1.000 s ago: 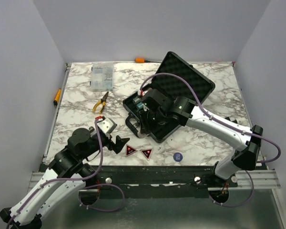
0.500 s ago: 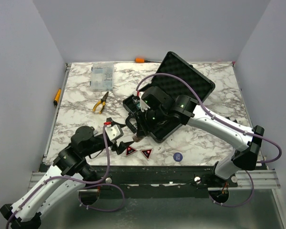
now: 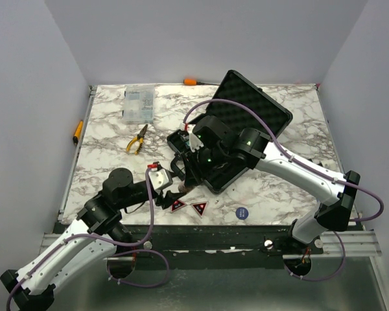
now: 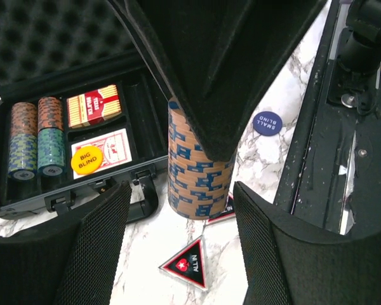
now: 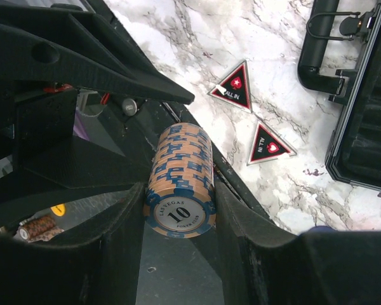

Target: Pack up texas hold em set

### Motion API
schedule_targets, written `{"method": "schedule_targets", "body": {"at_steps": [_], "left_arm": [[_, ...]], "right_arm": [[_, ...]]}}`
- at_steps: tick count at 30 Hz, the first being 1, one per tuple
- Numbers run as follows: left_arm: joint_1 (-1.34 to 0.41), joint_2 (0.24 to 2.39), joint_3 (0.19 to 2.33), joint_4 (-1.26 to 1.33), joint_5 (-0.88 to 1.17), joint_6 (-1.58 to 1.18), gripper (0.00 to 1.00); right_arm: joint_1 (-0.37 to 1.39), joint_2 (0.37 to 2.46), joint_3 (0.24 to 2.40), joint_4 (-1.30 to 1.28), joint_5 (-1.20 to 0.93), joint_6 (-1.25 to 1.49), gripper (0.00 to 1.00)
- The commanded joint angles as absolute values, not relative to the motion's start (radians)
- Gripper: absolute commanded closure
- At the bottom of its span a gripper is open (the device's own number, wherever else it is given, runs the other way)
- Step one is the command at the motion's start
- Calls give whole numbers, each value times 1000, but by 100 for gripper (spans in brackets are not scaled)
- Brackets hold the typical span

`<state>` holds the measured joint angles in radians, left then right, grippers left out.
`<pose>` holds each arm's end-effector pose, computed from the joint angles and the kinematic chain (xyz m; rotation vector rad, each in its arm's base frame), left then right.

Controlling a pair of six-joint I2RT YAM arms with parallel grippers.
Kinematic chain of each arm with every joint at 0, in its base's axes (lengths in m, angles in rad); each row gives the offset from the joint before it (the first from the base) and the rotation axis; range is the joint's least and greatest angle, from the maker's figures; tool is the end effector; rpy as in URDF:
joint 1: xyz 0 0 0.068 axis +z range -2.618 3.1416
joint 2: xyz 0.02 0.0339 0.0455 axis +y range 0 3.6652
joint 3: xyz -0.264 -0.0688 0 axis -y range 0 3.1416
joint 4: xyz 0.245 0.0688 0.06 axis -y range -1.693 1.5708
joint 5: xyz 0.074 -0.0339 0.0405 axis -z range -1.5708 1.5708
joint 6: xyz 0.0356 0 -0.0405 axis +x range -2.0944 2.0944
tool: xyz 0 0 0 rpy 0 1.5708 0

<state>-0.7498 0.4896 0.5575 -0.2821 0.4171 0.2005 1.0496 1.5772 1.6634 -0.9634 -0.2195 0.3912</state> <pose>0.0864 -0.1002 0.2915 1.0997 1.4645 -0.7623 0.1577 0.2902 0.3747 -0.9504 2.4577 0.8458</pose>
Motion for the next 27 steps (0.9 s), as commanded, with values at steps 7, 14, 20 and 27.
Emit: {"method": "schedule_targets", "body": {"at_steps": [7, 14, 20, 27], "left_arm": [[-779, 542, 578, -221, 460, 143, 37], [-795, 568, 580, -209, 462, 140, 43], [-812, 590, 581, -204, 460, 130, 43], [-822, 602, 577, -197, 417, 114, 45]], "right_arm": [[1048, 1536, 1635, -911, -293, 382, 99], [1049, 1522, 1619, -917, -297, 366, 99], [1049, 1516, 1617, -921, -293, 354, 99], [1048, 1513, 1611, -918, -295, 352, 100]]}}
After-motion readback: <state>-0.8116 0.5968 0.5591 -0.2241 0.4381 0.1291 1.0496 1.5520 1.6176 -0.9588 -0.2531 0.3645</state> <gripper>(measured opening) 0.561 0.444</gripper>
